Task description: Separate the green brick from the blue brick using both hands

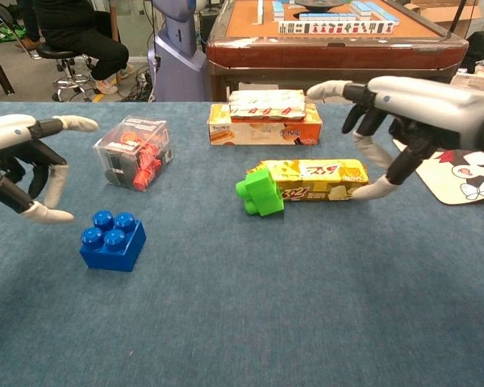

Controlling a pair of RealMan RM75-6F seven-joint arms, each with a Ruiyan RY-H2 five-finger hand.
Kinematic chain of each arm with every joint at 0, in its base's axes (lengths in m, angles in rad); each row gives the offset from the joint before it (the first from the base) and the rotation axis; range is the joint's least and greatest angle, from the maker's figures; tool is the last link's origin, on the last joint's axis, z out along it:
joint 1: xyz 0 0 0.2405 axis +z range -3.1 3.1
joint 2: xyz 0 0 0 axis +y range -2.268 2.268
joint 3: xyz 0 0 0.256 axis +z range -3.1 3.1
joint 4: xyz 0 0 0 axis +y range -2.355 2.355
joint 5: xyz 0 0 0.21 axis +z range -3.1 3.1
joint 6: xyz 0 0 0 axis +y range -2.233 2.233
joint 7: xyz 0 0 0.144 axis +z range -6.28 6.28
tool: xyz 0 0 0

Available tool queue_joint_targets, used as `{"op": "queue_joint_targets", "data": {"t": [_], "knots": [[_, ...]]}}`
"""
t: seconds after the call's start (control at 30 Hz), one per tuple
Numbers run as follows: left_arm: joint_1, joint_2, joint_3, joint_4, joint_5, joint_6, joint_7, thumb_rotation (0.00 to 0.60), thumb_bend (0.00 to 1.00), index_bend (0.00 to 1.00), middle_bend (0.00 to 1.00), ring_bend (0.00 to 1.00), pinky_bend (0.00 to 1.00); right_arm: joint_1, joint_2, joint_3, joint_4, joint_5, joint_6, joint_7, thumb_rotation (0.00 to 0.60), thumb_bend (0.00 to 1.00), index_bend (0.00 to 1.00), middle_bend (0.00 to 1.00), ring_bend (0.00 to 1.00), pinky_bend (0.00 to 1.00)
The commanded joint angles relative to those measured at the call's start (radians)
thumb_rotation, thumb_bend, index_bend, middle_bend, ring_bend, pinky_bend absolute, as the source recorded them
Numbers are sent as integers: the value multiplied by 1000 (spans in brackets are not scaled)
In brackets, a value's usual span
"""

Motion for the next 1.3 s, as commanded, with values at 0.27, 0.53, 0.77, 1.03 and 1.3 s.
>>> {"op": "queue_joint_targets", "data": {"t": [0.27,0.53,0.77,1.03,1.3], "knots": [[118,131,5,52,96,172,-44,600,0,45,483,391,555,-178,214,-99,-27,-170,190,81,600,0,83,342,363,496],[192,204,-1,126,126,254,-99,600,0,128,465,357,492,-306,264,-146,66,-269,329,203,600,0,134,286,286,420],[258,225,33,190,171,302,-110,600,0,178,465,357,491,-420,282,-178,134,-309,433,306,600,0,153,287,286,420],[304,233,58,197,188,303,-116,600,0,183,465,358,491,-503,272,-185,223,-289,465,411,600,0,166,291,286,420],[324,227,53,197,208,307,-116,600,0,184,465,358,491,-527,255,-165,263,-295,456,445,600,0,179,291,286,420]]}}
